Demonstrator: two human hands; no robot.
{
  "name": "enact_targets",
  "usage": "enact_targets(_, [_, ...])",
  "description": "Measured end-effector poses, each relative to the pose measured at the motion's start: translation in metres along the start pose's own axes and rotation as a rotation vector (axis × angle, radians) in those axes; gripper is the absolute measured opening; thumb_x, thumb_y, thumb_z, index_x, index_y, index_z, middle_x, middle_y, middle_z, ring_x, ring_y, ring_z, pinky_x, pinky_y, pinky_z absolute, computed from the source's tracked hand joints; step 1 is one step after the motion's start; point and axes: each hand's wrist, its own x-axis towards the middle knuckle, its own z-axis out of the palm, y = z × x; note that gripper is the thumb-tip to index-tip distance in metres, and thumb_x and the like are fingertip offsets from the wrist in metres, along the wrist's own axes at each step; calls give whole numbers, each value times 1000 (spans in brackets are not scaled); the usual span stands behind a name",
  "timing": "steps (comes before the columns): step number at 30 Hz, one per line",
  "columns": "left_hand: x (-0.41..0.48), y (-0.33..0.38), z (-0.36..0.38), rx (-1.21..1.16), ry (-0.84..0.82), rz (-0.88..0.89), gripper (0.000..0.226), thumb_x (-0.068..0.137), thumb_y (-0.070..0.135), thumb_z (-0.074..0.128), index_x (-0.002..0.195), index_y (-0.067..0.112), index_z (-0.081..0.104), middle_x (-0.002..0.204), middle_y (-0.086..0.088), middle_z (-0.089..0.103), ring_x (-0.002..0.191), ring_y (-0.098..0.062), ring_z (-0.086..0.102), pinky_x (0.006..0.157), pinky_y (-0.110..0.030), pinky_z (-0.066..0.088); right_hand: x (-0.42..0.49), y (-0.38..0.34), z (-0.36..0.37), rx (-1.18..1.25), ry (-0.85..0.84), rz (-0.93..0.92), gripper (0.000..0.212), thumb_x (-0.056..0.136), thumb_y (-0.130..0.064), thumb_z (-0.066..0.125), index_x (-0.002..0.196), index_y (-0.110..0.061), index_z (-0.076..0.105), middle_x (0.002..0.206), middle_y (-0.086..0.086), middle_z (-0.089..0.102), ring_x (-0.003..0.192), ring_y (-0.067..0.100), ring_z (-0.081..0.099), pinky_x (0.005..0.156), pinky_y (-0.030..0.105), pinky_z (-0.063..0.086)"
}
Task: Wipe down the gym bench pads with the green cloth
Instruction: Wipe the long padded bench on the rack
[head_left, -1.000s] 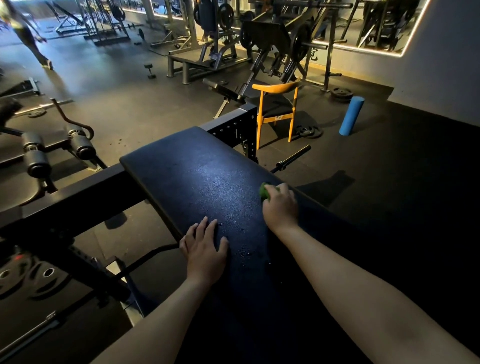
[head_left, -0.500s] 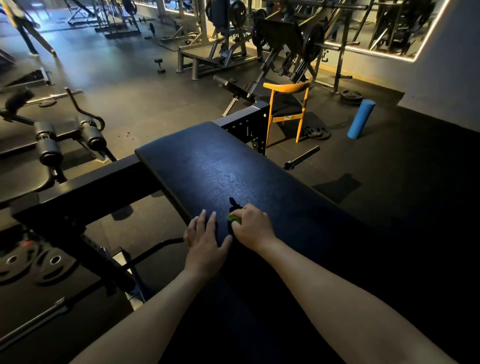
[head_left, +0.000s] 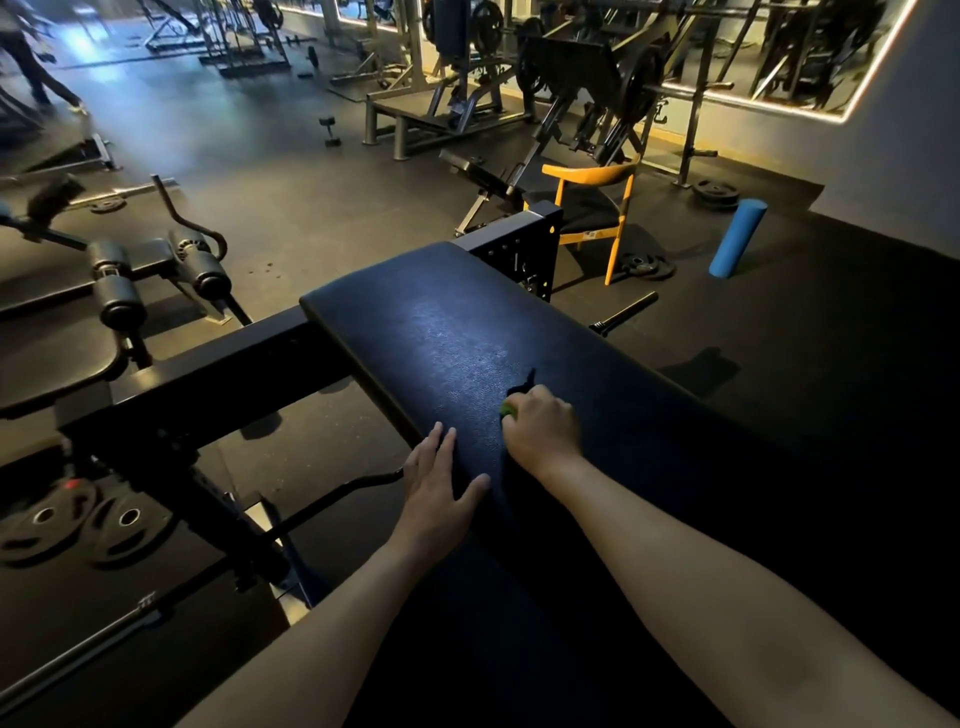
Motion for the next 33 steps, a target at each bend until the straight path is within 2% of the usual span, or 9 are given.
enact_targets(3, [0, -13, -6, 41, 72, -29, 94, 88, 56, 66, 159, 14, 20, 167, -4, 1, 152, -19, -2, 122, -31, 4, -16, -24, 13, 66, -33, -72, 28, 89, -30, 54, 109, -27, 72, 108, 8, 63, 99, 33, 63, 86, 36, 48])
enact_targets(6, [5, -14, -6, 4, 45, -68, 96, 86, 45, 73, 158, 12, 19, 167, -8, 2, 152, -27, 3, 121, -34, 5, -30, -39, 19, 111, -76, -133, 28, 85, -31, 56, 106, -31, 74, 105, 4, 66, 97, 31, 64, 87, 36, 48])
enact_targets(9, [7, -18, -11, -21, -2, -51, 101, 84, 56, 72, 159, 15, 18, 167, -4, 1, 152, -21, 2, 122, -35, 7, -24, -41, 13, 164, -104, -142, 25, 83, -28, 60, 102, -32, 76, 102, 1, 71, 97, 27, 64, 88, 33, 47])
enact_targets(11, [7, -23, -15, -38, -18, -43, 103, 82, 60, 71, 159, 17, 19, 167, 0, 2, 152, -16, 1, 123, -33, 8, -9, -36, 9, 233, -34, -90, 24, 83, -26, 61, 101, -30, 76, 101, 1, 69, 95, 26, 63, 85, 33, 48])
enact_targets(14, [9, -27, -19, -81, -29, -36, 104, 80, 59, 73, 159, 21, 19, 167, 3, 3, 152, -11, 1, 122, -30, 9, 24, -33, 6, 268, 112, -14, 30, 87, -21, 57, 114, -28, 69, 110, 4, 59, 101, 27, 58, 88, 37, 48])
enact_targets(18, [9, -31, -15, -113, -29, -48, 104, 81, 56, 74, 160, 23, 14, 167, 9, -1, 152, -7, 0, 116, -24, 7, 54, -49, 22, 211, 11, -60, 44, 89, -7, 49, 127, -24, 64, 125, 7, 58, 114, 32, 51, 94, 38, 44])
enact_targets(26, [14, -31, -15, -162, -33, -61, 115, 77, 53, 79, 160, 19, 7, 168, 3, 4, 153, -11, 4, 120, -24, 5, 30, -69, 37, 120, -121, -249, 36, 85, -13, 53, 105, -33, 76, 114, -8, 70, 106, 25, 56, 96, 34, 42])
enact_targets(29, [12, -34, -15, -280, -28, -56, 116, 71, 50, 85, 159, 20, 16, 166, 0, 18, 152, -13, 17, 125, -40, 19, 8, -65, 29, 155, -155, -262, 38, 80, -22, 48, 101, -34, 77, 108, -8, 72, 103, 20, 61, 96, 35, 46])
enact_targets(33, [7, -39, -22, -392, -79, -106, 123, 72, 38, 89, 160, 27, 4, 165, 6, 19, 149, -6, 21, 123, -35, 24, -14, -58, 24, 123, -136, -263, 40, 74, -23, 45, 94, -34, 78, 100, -5, 74, 97, 20, 64, 94, 33, 46])
